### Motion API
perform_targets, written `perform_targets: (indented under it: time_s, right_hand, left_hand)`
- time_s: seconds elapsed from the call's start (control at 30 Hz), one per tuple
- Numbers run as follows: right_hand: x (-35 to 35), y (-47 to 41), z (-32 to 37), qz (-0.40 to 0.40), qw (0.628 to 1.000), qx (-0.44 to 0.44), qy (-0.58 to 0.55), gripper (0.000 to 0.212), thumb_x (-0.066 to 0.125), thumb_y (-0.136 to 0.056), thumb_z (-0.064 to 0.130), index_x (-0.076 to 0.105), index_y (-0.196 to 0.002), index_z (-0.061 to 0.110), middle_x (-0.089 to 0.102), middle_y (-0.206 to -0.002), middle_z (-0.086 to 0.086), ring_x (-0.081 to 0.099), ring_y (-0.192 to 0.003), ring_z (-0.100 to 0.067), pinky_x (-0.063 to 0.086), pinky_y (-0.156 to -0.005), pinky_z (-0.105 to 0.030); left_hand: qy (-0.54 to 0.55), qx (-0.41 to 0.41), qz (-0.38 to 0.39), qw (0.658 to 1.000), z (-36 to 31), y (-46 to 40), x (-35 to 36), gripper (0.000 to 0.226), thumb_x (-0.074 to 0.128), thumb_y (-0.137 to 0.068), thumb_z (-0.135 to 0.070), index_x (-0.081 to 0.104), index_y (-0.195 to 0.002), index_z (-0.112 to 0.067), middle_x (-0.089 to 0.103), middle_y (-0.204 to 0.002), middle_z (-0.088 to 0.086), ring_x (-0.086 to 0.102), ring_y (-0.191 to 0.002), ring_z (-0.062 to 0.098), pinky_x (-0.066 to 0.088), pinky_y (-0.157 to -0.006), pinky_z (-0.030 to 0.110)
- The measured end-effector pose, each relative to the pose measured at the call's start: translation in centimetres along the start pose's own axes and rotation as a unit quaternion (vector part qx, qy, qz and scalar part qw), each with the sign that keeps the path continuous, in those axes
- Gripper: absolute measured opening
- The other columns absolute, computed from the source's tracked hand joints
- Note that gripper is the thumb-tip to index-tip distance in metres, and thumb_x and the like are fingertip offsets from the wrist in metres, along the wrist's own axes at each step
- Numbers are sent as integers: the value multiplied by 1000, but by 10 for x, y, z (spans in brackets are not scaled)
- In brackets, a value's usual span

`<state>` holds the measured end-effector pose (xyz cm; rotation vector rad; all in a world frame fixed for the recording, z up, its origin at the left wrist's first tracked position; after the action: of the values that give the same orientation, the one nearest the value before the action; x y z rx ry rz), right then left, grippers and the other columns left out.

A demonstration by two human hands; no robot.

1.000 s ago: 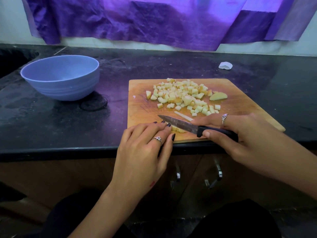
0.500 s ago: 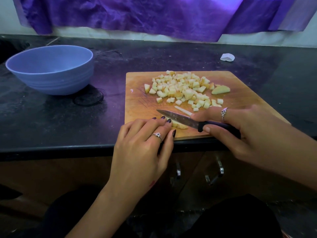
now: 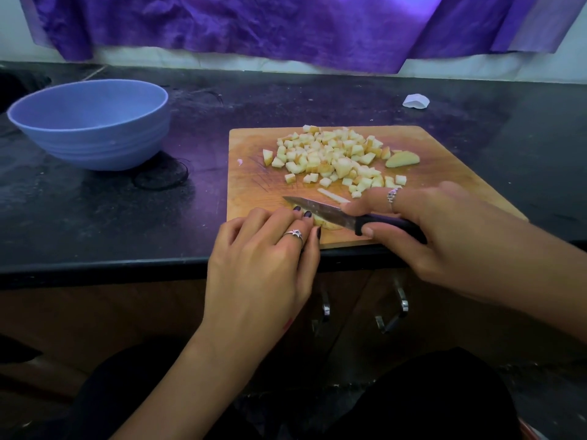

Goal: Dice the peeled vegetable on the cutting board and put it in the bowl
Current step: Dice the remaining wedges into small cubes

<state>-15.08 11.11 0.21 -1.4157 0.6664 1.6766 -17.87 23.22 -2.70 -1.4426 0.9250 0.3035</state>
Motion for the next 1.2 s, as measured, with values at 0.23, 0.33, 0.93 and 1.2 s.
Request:
perform_targets:
  time_s: [0.23, 0.33, 0.93, 1.2]
  right_hand:
    - [-6, 33, 3, -5, 1000, 24, 16, 43, 29, -85, 50, 46, -124, 48, 69, -91, 7, 63, -77, -16, 53, -67, -38]
    - [3, 35, 10, 21, 985, 5, 171, 51, 28, -98, 38, -1, -139, 45, 61, -101, 8, 60, -84, -15, 48, -63, -27]
    - [-5, 30, -43, -46, 995, 90, -15, 42, 41, -83, 55, 59, -118, 40, 68, -93, 7, 60, -82, -11, 51, -73, -39]
    - [-14, 56, -46, -93, 985, 106, -101, 50, 35, -79, 67, 67, -105, 38, 61, -68, 13, 57, -60, -13, 46, -51, -32]
  left_hand:
    - [35, -15, 20, 999, 3, 0, 0, 26, 49, -92, -26, 71, -97, -15, 68, -95, -5, 58, -84, 16, 36, -73, 28]
    - [47, -13, 39, 998, 5, -3, 1, 27, 48, -91, -27, 72, -99, -16, 68, -94, -5, 57, -83, 16, 33, -72, 26]
    - [110, -22, 146, 983, 21, -32, 4, 19, 60, -90, -23, 71, -105, -23, 69, -101, -5, 64, -90, 21, 54, -76, 41]
    - [174, 16, 231, 957, 21, -50, 14, 16, 67, -87, -19, 73, -101, -23, 68, -93, -6, 59, -89, 13, 50, -87, 36]
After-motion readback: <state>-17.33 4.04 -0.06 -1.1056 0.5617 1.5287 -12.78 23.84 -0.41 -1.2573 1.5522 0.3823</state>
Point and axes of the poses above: each hand's wrist, its own y-axis away from the middle knuckle, its own x-axis out of the palm, z = x × y, the point moved 9 cm from there along -y, towards the middle knuckle
